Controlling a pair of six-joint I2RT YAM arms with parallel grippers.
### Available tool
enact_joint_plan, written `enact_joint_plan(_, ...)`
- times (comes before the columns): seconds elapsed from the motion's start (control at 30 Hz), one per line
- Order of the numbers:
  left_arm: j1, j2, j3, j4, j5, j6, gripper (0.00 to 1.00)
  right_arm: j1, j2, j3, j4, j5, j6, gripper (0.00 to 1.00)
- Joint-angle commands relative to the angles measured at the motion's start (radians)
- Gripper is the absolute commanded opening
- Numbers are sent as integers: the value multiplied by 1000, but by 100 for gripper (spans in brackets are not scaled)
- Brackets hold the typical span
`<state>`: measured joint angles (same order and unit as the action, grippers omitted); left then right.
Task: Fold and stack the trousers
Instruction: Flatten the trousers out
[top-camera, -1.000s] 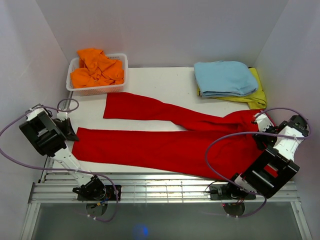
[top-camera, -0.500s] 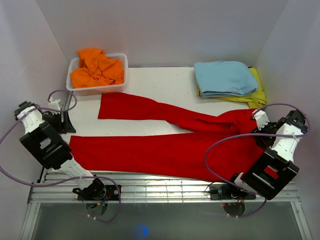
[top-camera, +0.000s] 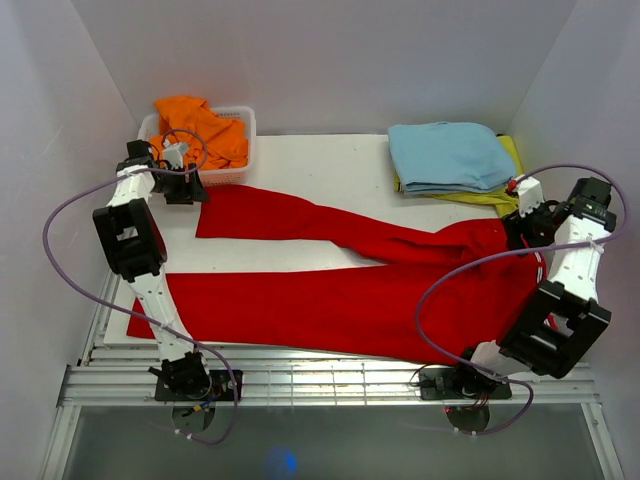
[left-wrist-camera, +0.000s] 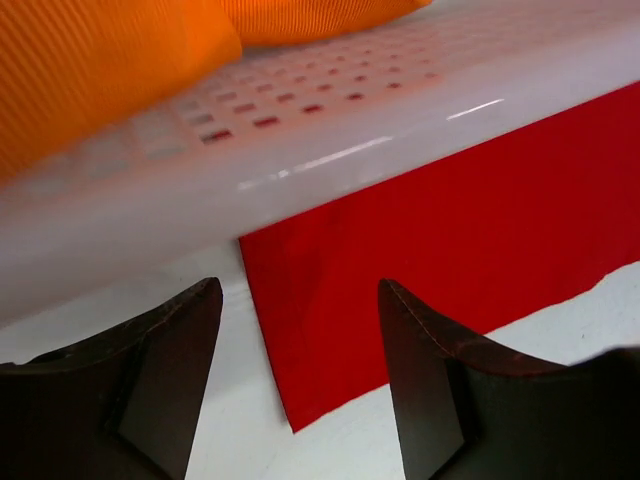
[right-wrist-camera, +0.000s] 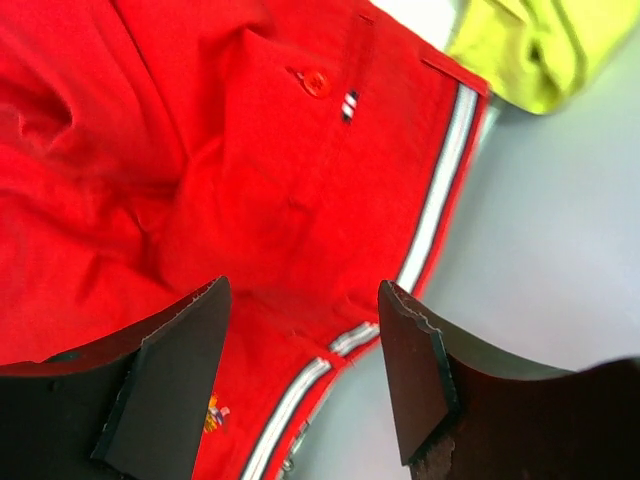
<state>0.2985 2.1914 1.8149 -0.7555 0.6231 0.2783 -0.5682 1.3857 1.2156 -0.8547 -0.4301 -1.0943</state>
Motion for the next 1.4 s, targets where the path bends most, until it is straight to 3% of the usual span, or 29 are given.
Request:
enact_joint_plan(0.0, -21, 48, 96, 39, -20, -110, 74, 44, 44, 32, 100, 70, 122, 66)
enact_joint_plan(0.23, -52, 67, -8, 123, -97, -171, 72, 51, 133, 21, 132, 142, 188, 65)
enact_joint_plan(0.57, -96, -108, -423, 300, -235, -212, 68, 54, 87, -86, 144, 148, 148, 65)
enact_joint_plan(0.7, -107, -116, -486, 329, -260, -228, 52, 54, 72, -93, 146, 137, 146, 65)
enact_joint_plan(0.8, -113, -114, -503, 328, -264, -232, 35, 54, 69, -94, 143, 133, 146, 65)
enact_joint_plan(0.83, -114, -113, -503, 324, -257, -234, 19, 54, 67, -96, 143, 133, 140, 65)
enact_joint_plan(0.9, -111, -123, -485, 292, -255, -229, 0, 54, 62, -108, 146, 137, 129, 65)
enact_joint_plan(1.03, -58, -266, -467, 248, -214, -199, 0, 54, 46, -136, 160, 171, 88, 63)
enact_joint_plan(1.1, -6, -368, -448, 204, -189, -168, 0, 53, 33, -152, 166, 180, 62, 59)
enact_joint_plan(1.23, 79, -499, -414, 124, -145, -6, 0, 51, 10, -197, 169, 194, 24, 44)
enact_joint_plan(1.27, 114, -519, -422, 111, -126, 21, 0, 47, 4, -211, 160, 194, 19, 35)
enact_joint_plan(1.33, 134, -548, -437, 56, -91, 89, 0, 42, -23, -226, 151, 191, -1, 28)
enact_joint_plan(1.37, 151, -582, -478, 56, -92, 140, 0, 39, -33, -235, 141, 185, -10, 18)
